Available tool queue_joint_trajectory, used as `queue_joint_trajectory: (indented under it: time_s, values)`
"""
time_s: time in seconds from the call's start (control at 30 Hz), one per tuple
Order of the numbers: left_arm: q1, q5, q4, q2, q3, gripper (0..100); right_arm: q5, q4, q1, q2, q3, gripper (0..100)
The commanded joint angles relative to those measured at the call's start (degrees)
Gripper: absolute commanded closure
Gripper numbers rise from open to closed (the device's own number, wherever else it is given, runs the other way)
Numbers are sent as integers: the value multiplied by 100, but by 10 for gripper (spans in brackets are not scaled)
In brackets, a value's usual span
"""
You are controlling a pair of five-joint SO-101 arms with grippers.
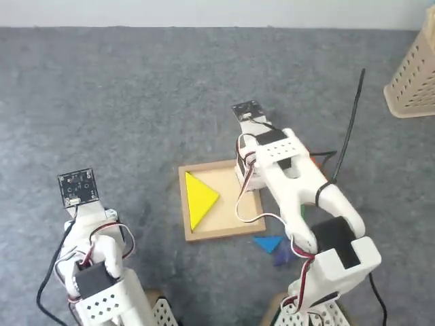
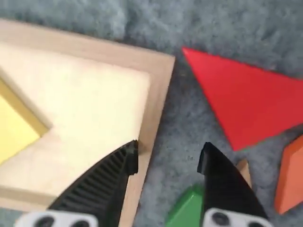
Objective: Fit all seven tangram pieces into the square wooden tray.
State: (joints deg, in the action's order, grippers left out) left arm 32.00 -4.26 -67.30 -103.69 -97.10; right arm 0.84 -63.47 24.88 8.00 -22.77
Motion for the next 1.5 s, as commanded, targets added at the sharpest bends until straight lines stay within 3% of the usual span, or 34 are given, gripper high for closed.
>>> queue_joint_trajectory:
  time_s: [0.0,0.13,0.33,0.47,0.7,1.07,1.3,1.47]
  values:
    - [-18,88,-35,-44,48,987,607,-321,242,-110,343,789]
    - [-18,88,-35,-44,48,987,1749,-488,-84,-857,360,789]
    - [-18,88,-35,-44,48,987,5336,-901,-743,-1569,202,786]
    - [-18,88,-35,-44,48,987,6426,-796,-1042,-1455,237,779]
    - [-18,88,-35,-44,48,987,8343,-655,-1349,-778,237,642]
    - [-18,88,-35,-44,48,987,8651,532,-1455,356,237,641]
    - [-18,88,-35,-44,48,987,8651,611,-1455,699,237,642]
    - [-18,88,-35,-44,48,987,8220,611,-1525,752,237,766]
